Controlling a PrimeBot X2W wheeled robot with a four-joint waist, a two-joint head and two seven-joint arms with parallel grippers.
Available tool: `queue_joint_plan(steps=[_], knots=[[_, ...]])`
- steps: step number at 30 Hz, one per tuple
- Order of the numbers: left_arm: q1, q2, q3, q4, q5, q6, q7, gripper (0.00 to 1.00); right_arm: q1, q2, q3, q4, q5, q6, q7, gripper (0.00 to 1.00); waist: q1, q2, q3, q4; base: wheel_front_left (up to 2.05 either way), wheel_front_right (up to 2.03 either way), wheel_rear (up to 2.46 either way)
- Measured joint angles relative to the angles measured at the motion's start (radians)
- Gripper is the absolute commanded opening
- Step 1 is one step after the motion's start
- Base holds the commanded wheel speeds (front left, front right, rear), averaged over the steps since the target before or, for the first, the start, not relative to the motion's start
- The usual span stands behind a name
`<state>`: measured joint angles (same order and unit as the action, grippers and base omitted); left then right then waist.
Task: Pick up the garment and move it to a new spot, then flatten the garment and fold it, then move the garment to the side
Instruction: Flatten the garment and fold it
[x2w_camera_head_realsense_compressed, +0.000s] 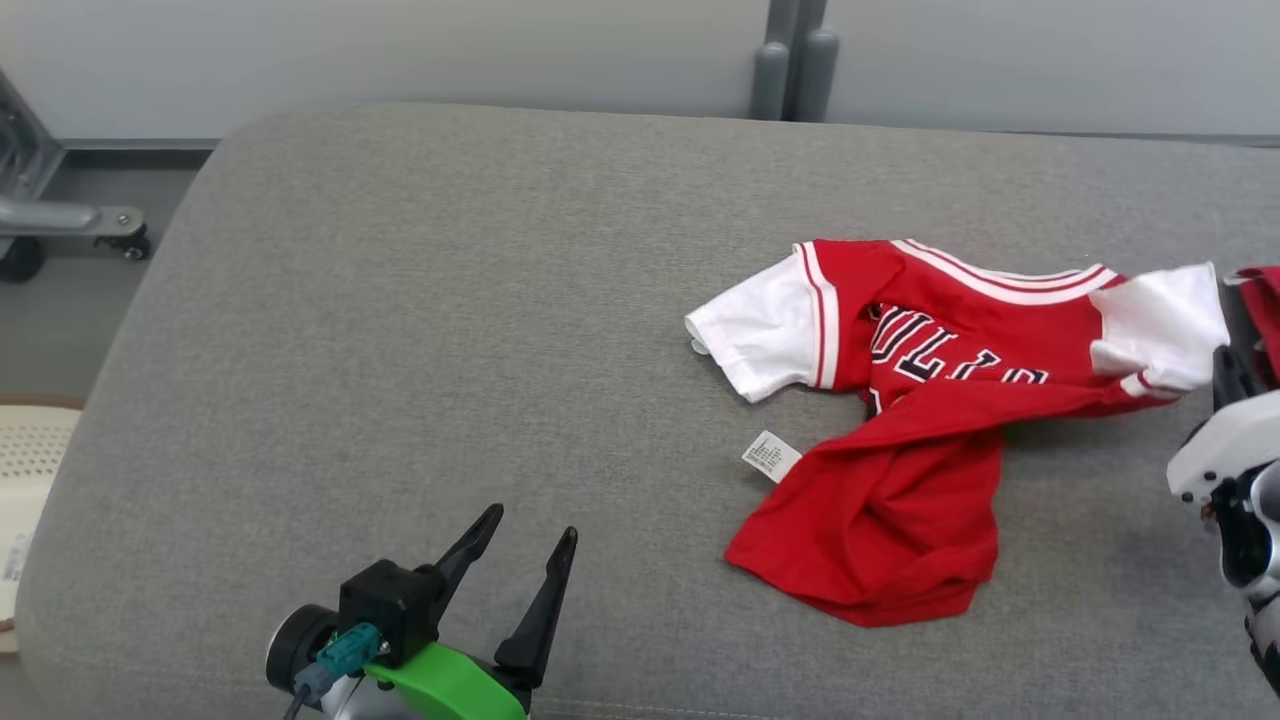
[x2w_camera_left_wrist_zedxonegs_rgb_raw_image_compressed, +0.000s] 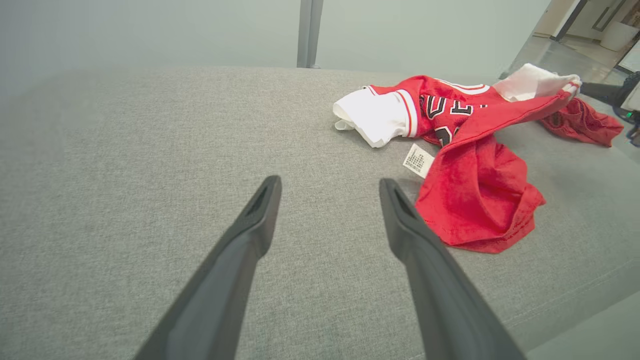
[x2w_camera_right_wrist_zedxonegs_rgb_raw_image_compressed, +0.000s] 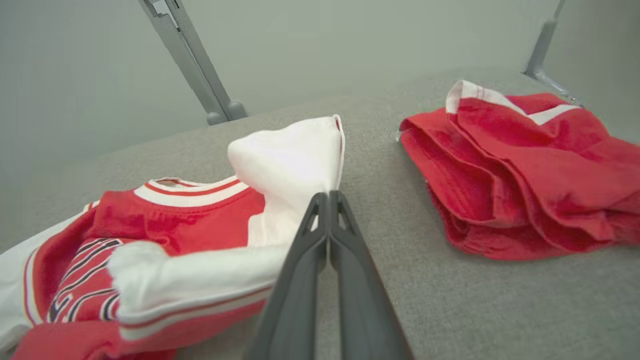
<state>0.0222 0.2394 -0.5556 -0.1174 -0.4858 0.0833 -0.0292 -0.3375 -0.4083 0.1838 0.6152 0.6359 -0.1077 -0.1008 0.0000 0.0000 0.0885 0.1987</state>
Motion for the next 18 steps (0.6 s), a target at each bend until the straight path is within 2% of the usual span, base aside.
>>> queue_joint_plan(steps=[8,18], knots=[[-0.046,-0.003,-0.036,0.007,0.008,-0.023,0.030,1.00,0.161,0.076,-0.020,-0.027,0.052,0.000,-0.028,0.00,0.0000,0.0000,0.024,-0.128,0.00,0.00,0.00],[-0.067,-0.014,-0.039,0.033,0.009,-0.023,0.039,1.00,0.263,0.113,0.024,-0.059,0.052,0.000,-0.025,0.00,0.0000,0.0000,0.061,-0.259,0.00,0.00,0.00]])
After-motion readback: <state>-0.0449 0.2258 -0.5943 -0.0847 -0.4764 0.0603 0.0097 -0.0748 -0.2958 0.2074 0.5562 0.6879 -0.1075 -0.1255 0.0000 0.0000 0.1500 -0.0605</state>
